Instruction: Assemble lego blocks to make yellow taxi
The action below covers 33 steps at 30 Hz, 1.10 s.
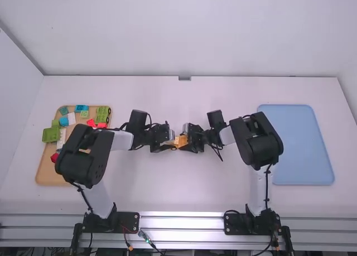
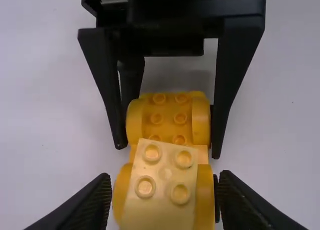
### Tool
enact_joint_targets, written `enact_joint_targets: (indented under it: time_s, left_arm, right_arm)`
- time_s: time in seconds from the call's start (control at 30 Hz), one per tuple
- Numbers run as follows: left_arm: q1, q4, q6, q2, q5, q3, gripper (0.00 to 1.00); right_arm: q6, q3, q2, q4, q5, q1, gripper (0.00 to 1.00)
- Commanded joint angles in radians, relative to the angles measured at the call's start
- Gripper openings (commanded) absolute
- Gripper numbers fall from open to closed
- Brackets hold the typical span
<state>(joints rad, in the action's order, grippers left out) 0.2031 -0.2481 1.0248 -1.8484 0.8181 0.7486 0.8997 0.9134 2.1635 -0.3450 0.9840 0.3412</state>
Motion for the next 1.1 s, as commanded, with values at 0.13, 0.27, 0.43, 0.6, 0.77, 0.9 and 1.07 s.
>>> enact_joint_targets:
  time_s: [0.13,0.27,0.43,0.6,0.77,0.9,1.07]
  left_arm:
    - [0.006,0.011,-0.014,-0.005,0.03,-0.008,0.51]
    - [0.006,0.01,-0.014,-0.01,0.03,-0.008,0.42]
    - [0.006,0.002,-0.051,-0.011,0.025,-0.007,0.34]
    - [-0.001,-0.008,-0.115,-0.011,-0.035,-0.007,0.29]
    - [-0.009,0.005,-0.119,-0.011,-0.049,-0.005,0.28]
    - [-0.009,0.009,-0.119,-0.011,-0.055,-0.006,0.28]
    - [-0.007,0.021,-0.111,-0.011,-0.053,-0.001,0.27]
  right_arm:
    - [-0.013,0.002,0.011,0.015,-0.042,0.006,0.54]
    - [-0.013,0.002,0.011,0.015,-0.042,0.006,0.54]
    - [-0.013,0.002,0.011,0.015,-0.042,0.006,0.54]
    - [-0.013,0.002,0.011,0.015,-0.043,0.006,0.54]
    - [-0.013,0.002,0.011,0.015,-0.043,0.006,0.55]
    - [-0.013,0.002,0.011,0.016,-0.043,0.006,0.55]
    - [-0.013,0.002,0.011,0.015,-0.043,0.006,0.55]
